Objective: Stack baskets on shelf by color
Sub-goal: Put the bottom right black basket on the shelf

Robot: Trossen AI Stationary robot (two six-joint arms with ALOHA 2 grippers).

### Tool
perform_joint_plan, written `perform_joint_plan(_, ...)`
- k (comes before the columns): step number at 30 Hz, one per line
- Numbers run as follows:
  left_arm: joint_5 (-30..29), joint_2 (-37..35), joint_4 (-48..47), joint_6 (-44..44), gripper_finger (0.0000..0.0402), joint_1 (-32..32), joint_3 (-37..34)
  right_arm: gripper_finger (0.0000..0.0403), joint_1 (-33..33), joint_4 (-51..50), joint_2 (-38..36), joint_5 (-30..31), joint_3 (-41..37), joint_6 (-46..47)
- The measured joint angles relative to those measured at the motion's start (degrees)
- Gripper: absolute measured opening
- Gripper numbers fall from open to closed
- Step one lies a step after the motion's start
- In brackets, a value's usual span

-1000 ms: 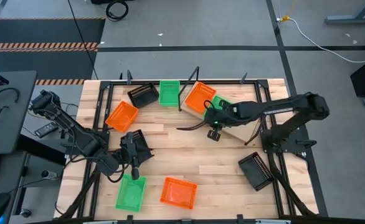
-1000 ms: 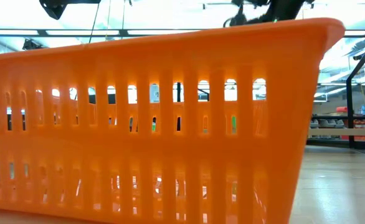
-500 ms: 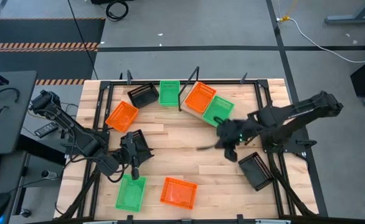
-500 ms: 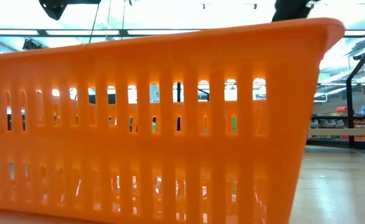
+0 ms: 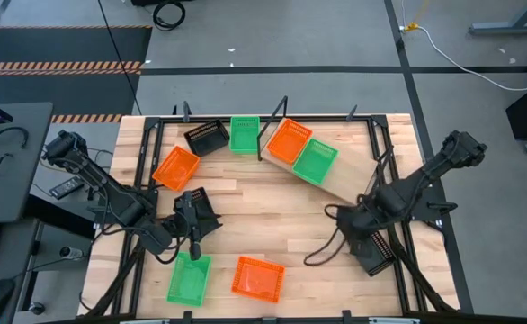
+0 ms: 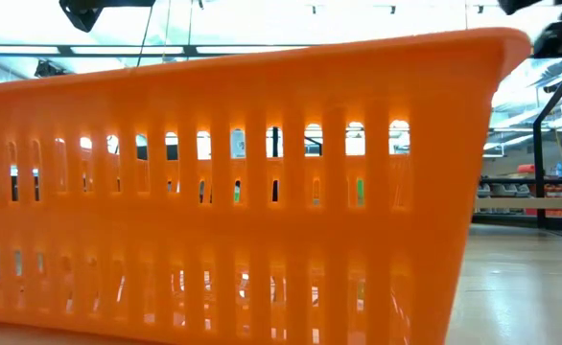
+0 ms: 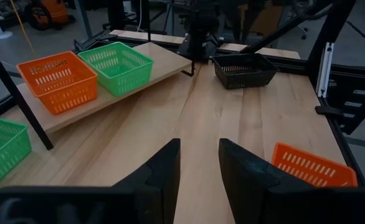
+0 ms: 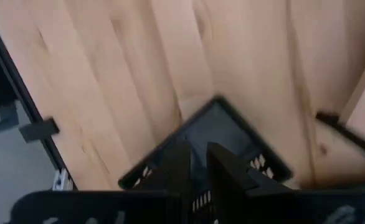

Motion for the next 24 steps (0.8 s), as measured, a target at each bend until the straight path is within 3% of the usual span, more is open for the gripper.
perform_joint_plan(9,0.0,0.0,0.0,-0.1,0.0117,0.0,0.0,0.0058,9.8,2.9,5.5,-1.7,0.0,7.9)
perform_joint_plan(15,0.4,0.0,0.1,-0.4,0.0117,0.0,0.0,0.0065,12.6,4.2,11.3,-1.8,0.0,17.4)
perform_joint_plan(24,0.8,0.0,0.1,-1.9,0.0117,-0.8,0.0,0.0147,13.1,6.4,17.6,0.5,0.0,17.7)
